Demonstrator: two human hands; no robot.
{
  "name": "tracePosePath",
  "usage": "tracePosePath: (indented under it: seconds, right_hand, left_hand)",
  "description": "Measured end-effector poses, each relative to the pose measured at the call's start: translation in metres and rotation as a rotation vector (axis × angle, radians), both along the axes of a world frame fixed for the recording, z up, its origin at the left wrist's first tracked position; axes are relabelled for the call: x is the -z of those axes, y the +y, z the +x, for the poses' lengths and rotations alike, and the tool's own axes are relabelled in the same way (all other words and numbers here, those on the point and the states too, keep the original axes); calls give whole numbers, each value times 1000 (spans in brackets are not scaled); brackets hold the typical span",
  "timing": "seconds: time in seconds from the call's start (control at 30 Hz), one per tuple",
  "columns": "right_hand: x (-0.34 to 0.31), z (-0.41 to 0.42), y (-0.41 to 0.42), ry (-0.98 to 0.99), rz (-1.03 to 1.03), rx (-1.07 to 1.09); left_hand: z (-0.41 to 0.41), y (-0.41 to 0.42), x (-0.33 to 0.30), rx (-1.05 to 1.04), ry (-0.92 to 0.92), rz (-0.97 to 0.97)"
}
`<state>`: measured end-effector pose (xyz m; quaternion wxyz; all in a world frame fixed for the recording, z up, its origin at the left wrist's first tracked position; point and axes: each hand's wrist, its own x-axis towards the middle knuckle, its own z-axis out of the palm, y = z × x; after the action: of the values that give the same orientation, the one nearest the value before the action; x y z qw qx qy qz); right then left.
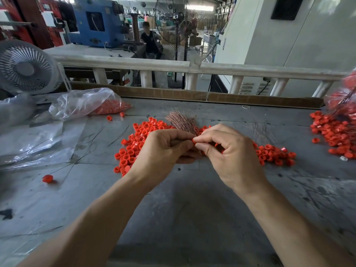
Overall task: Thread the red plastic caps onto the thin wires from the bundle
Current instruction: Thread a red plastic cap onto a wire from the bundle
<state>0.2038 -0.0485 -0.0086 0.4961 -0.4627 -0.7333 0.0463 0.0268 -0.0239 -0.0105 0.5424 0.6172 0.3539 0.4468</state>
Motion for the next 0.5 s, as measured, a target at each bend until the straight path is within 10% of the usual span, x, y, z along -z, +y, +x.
tracePosePath:
  seconds: [0.5]
  right_hand:
    - [2,-5,-2,-143,-37,73]
  left_hand:
    - [0,-2,-1,-58,-20,-40]
